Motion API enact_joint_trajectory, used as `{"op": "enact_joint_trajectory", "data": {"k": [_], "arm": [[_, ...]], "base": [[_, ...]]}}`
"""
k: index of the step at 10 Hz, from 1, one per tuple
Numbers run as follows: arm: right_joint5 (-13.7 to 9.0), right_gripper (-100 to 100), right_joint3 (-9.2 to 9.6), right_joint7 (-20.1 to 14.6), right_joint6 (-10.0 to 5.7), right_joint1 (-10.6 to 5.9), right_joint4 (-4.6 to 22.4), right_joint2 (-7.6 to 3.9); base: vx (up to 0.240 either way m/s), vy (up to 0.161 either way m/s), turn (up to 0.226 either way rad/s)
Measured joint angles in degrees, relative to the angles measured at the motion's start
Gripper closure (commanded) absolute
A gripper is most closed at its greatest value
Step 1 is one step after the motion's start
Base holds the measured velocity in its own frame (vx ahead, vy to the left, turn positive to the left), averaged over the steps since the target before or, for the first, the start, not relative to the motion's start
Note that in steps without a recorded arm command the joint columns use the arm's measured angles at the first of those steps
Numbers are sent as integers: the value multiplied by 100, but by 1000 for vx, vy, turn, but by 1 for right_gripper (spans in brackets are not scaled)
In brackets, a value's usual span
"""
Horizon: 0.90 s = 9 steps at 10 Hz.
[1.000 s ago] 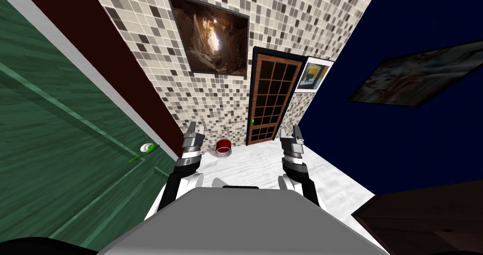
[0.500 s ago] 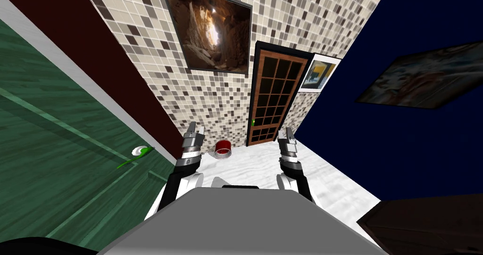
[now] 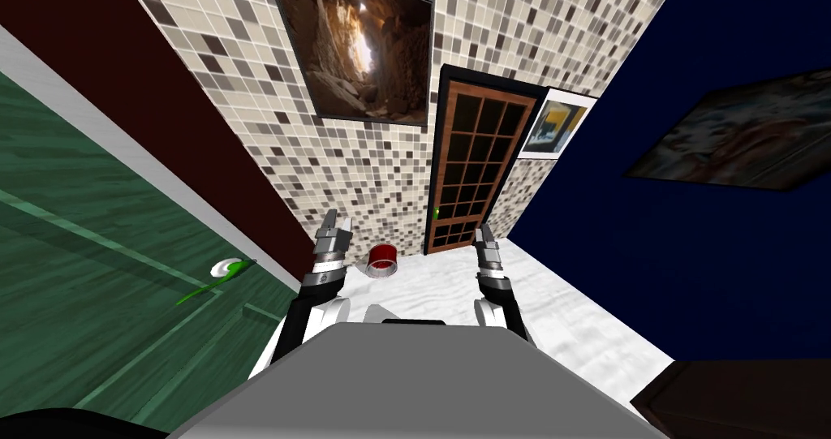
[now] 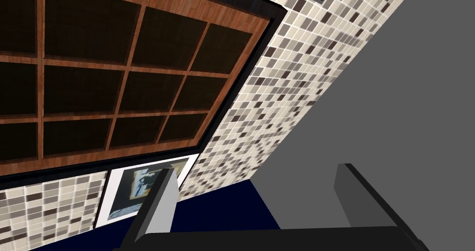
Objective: Pull the door open
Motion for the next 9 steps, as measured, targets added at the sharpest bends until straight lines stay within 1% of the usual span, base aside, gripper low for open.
{"op": "enact_joint_trajectory", "data": {"k": [2, 4, 5, 6, 8, 9], "arm": [[91, -100, -56, 225, -59, -154, 341, -26], [188, -100, -94, 453, -91, -252, 609, -48], [231, -100, -126, 563, -154, -288, 785, -73], [275, -100, -165, 676, -186, -369, 957, -94], [384, -100, -215, 932, -191, -532, 1271, -107], [440, -100, -238, 1064, -218, -598, 1436, -111]], "base": [[91, -9, 16], [95, -20, 14], [94, -20, 16], [101, -29, 15], [107, -23, 17], [96, -9, 16]]}}
